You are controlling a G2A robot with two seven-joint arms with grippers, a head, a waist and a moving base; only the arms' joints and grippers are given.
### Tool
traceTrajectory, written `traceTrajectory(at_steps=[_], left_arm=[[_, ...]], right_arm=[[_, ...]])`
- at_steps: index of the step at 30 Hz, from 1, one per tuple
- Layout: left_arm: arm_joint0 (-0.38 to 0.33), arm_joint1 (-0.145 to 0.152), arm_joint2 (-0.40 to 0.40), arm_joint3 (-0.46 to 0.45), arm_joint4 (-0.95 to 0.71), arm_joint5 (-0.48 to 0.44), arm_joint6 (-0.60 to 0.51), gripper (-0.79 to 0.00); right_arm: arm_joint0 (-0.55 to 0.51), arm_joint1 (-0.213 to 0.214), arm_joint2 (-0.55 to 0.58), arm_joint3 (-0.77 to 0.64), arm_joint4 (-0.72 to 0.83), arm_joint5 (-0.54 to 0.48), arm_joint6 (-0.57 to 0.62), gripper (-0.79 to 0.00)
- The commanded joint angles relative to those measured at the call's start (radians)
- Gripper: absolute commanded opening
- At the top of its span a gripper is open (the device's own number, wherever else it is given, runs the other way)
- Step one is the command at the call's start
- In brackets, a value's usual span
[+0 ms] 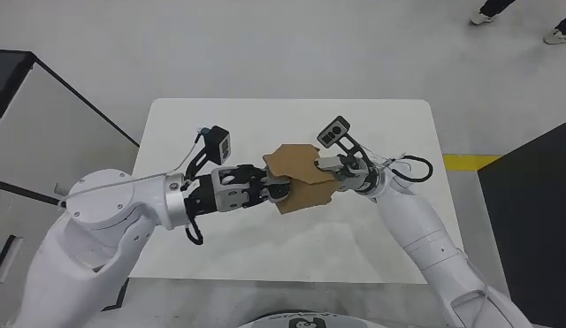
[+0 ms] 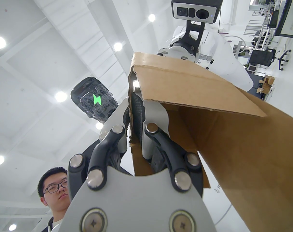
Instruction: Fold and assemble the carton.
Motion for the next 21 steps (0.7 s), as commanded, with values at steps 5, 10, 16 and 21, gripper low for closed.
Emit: traceTrajectory(at_steps=[5, 10, 16, 21], left_arm=[[-0.014, -0.001, 0.01, 0.007, 0.0, -0.001, 0.014, -0.785], [-0.018, -0.001, -0.005, 0.014, -0.004, -0.002, 0.021, -0.785], [-0.016, 0.0, -0.003, 0.019, -0.008, -0.001, 0.017, -0.785], [-0.025, -0.001, 0.019, 0.026, 0.001, -0.002, 0.013, -0.785]], right_arm=[[0.0, 0.0, 0.0, 0.0, 0.0, 0.0, 0.0, -0.785], [0.0, 0.0, 0.0, 0.0, 0.0, 0.0, 0.0, -0.785], [0.0, 0.0, 0.0, 0.0, 0.0, 0.0, 0.0, -0.785], [0.0, 0.0, 0.0, 0.0, 0.0, 0.0, 0.0, -0.785]])
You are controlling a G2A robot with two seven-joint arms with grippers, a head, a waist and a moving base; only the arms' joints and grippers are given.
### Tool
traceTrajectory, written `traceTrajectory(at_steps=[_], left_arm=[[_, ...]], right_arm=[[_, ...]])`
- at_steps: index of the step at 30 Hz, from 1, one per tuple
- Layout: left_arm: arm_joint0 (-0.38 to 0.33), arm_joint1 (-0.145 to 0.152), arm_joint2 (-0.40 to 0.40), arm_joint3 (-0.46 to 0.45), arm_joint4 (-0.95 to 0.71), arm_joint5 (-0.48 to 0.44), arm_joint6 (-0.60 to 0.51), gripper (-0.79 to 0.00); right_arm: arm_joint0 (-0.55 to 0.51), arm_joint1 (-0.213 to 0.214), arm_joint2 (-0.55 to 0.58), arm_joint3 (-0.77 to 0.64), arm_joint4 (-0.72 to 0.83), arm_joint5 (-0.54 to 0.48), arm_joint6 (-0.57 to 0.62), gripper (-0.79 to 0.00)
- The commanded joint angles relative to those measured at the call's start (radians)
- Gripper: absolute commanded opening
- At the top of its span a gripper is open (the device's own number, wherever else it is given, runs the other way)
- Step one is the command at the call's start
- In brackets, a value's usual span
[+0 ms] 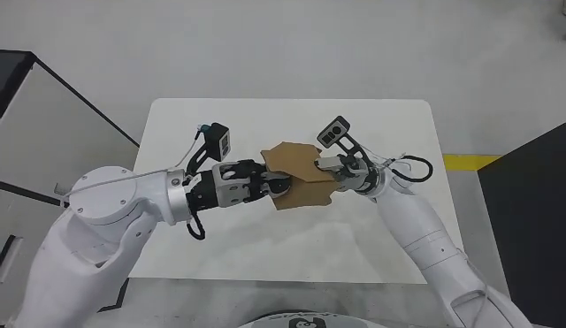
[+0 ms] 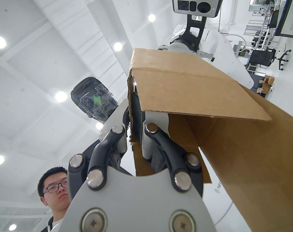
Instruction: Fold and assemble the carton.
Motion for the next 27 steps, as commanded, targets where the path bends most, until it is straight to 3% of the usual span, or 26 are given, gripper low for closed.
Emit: traceTrajectory(at_steps=[1, 27], left_arm=[[-0.004, 0.0, 0.006, 0.005, 0.003, 0.0, -0.001, -0.785], [-0.004, 0.001, -0.009, 0.013, -0.011, -0.005, 0.006, -0.785]], right_arm=[[0.0, 0.0, 0.0, 0.0, 0.0, 0.0, 0.0, -0.785], [0.0, 0.0, 0.0, 0.0, 0.0, 0.0, 0.0, -0.785]])
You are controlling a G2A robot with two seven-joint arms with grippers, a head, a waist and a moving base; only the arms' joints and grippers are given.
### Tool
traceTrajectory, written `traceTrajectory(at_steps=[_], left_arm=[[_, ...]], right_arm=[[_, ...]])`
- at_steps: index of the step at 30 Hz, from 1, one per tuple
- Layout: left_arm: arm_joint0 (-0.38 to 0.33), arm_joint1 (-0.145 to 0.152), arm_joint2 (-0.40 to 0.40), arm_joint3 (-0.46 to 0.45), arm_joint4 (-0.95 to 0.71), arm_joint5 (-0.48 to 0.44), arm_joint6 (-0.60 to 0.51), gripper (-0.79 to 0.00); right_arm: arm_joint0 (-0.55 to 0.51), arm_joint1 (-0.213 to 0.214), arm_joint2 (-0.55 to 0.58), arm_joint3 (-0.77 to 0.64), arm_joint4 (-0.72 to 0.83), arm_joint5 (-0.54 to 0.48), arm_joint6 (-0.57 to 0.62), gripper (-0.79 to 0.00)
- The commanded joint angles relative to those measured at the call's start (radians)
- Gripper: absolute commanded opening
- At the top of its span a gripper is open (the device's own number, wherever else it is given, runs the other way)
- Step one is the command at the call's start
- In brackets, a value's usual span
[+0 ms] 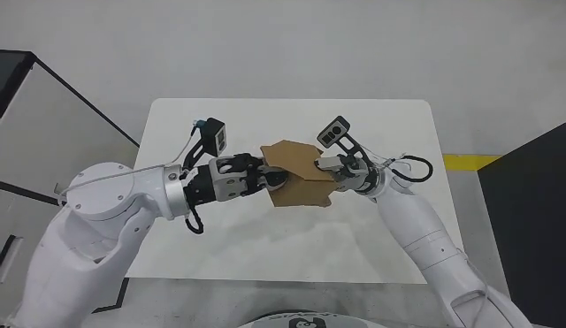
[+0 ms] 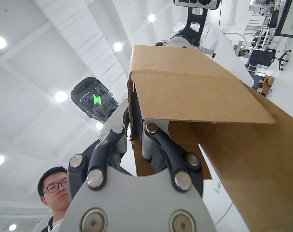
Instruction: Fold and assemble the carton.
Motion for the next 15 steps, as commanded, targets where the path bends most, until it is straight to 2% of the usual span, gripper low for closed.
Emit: traceTrajectory(at_steps=[1, 6, 15], left_arm=[[0.003, 0.0, 0.011, 0.002, 0.001, 0.002, -0.005, -0.785], [-0.004, -0.002, 0.038, 0.008, 0.009, -0.001, -0.004, -0.785], [-0.001, -0.001, 0.01, -0.004, 0.001, -0.001, 0.014, -0.785]], right_arm=[[0.0, 0.0, 0.0, 0.0, 0.0, 0.0, 0.0, -0.785], [0.0, 0.0, 0.0, 0.0, 0.0, 0.0, 0.0, -0.785], [0.0, 0.0, 0.0, 0.0, 0.0, 0.0, 0.0, -0.785]])
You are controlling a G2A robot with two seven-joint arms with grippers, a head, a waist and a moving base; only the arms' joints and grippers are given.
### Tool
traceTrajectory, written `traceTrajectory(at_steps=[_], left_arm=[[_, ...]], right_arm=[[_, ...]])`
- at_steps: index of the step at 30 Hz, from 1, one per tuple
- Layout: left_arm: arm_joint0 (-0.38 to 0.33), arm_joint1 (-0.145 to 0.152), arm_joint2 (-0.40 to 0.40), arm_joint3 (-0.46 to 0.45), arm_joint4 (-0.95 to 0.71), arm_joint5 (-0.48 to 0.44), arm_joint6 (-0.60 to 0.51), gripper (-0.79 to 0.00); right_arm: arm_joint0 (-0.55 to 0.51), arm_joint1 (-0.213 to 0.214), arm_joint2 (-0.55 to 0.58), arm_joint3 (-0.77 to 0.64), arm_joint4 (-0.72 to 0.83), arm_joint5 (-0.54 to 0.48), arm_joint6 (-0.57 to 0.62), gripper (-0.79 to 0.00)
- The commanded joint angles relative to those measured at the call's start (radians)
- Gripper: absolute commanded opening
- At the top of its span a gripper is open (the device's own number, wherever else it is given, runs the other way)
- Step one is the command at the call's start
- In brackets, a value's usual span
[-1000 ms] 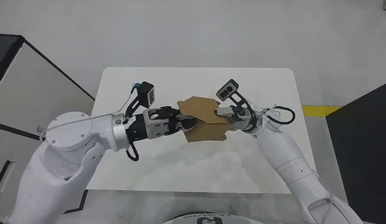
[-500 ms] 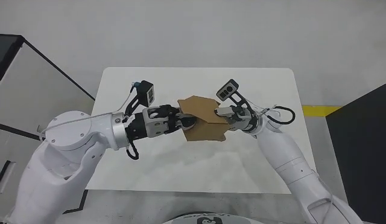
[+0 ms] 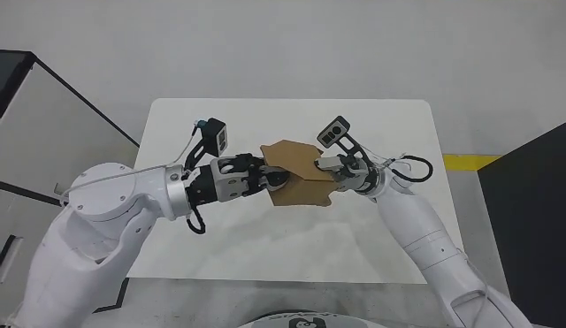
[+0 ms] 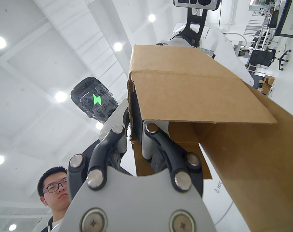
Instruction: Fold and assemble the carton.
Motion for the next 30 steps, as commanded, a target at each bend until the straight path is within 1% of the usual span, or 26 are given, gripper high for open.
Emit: traceTrajectory(at_steps=[1, 6, 13, 16, 20, 25, 27, 30], left_arm=[[0.004, 0.0, 0.007, -0.001, 0.0, 0.001, -0.004, -0.785], [0.0, -0.001, 0.039, 0.001, 0.014, 0.002, -0.003, -0.785], [0.001, -0.001, 0.002, -0.018, 0.006, -0.001, 0.024, -0.785], [0.011, -0.001, 0.015, -0.018, 0.006, 0.007, 0.014, -0.785], [0.009, -0.002, 0.028, -0.011, 0.007, -0.004, 0.02, -0.785], [0.016, -0.001, -0.014, -0.032, -0.007, -0.01, 0.04, -0.785], [0.024, 0.0, -0.038, -0.048, -0.015, -0.009, 0.038, -0.785], [0.03, 0.003, -0.071, -0.049, -0.015, -0.012, 0.02, -0.785]], right_arm=[[0.0, 0.0, 0.0, 0.0, 0.0, 0.0, 0.0, -0.785], [0.0, 0.0, 0.0, 0.0, 0.0, 0.0, 0.0, -0.785], [0.0, 0.0, 0.0, 0.0, 0.0, 0.0, 0.0, -0.785], [0.0, 0.0, 0.0, 0.0, 0.0, 0.0, 0.0, -0.785], [0.0, 0.0, 0.0, 0.0, 0.0, 0.0, 0.0, -0.785], [0.0, 0.0, 0.0, 0.0, 0.0, 0.0, 0.0, -0.785], [0.0, 0.0, 0.0, 0.0, 0.0, 0.0, 0.0, -0.785], [0.0, 0.0, 0.0, 0.0, 0.0, 0.0, 0.0, -0.785]])
